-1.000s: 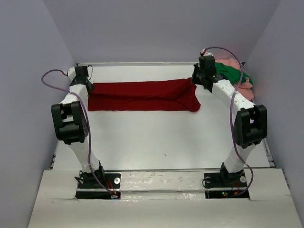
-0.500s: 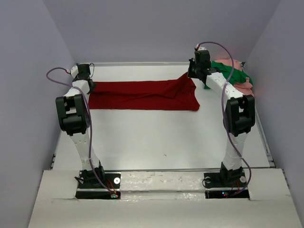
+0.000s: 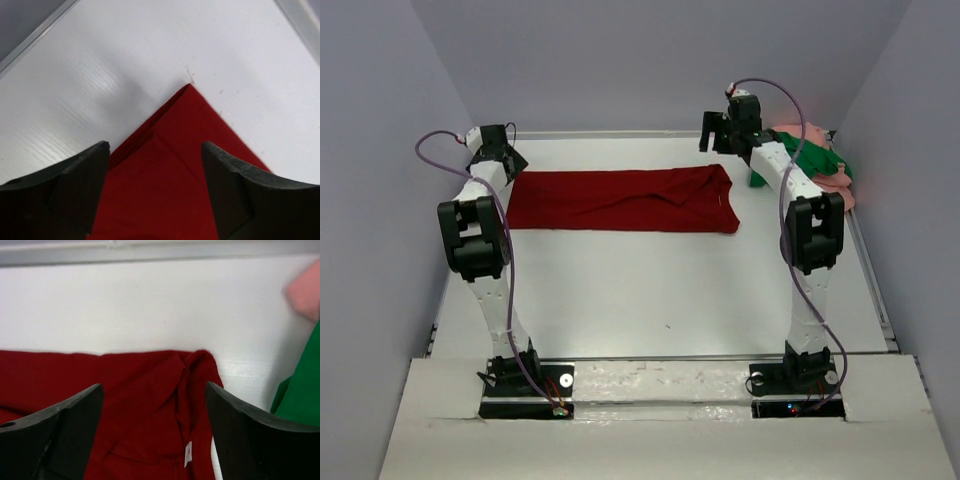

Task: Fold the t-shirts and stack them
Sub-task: Fold the other side of the tshirt into a rectangle

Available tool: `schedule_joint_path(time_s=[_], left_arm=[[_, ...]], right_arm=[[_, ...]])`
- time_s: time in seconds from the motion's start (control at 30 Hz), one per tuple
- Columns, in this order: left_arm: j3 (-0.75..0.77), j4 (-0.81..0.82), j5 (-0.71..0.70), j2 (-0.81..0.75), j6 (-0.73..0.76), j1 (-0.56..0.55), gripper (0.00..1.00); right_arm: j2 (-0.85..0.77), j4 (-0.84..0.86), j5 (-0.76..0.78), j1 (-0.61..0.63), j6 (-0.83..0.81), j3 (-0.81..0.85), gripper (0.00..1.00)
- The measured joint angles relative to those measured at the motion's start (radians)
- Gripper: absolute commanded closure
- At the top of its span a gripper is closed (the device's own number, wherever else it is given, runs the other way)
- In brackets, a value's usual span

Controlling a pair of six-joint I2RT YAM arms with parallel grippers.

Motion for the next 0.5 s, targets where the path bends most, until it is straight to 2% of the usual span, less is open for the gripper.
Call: schedule_joint_path(time_s=[0.1,0.23,0.3,0.4,0.47,0.5], left_arm=[[0.06,-0.006,-0.004,0.0,0.019,0.0,0.09],[0.172,-0.026,-0.02,-0.008,0.066,0.0,0.03],[0.212,-0.034,-0.019,-0.025,0.094,0.0,0.02],[0.235,-0.033,0.023,-0.089,0.144,0.0,0.02],[0.235,-0.036,0.096,-0.146,0.18,-0.005,0.02],[0.23,-0.032,0.136,-0.177,0.214,-0.01,0.02]], right_arm=[[0.038,-0.051,-0.031,-0.006,-0.023,0.175,0.11],[0.019,-0.061,-0.098,-0.01,-0.027,0.294,0.14],[-0.027,-0.066,-0.148,-0.011,-0.011,0.265,0.16],[-0.131,-0.072,-0.191,0.002,0.013,0.127,0.16],[-0.183,-0.065,-0.192,0.024,0.035,0.028,0.17],[-0.198,-0.066,-0.189,0.038,0.053,-0.013,0.21]])
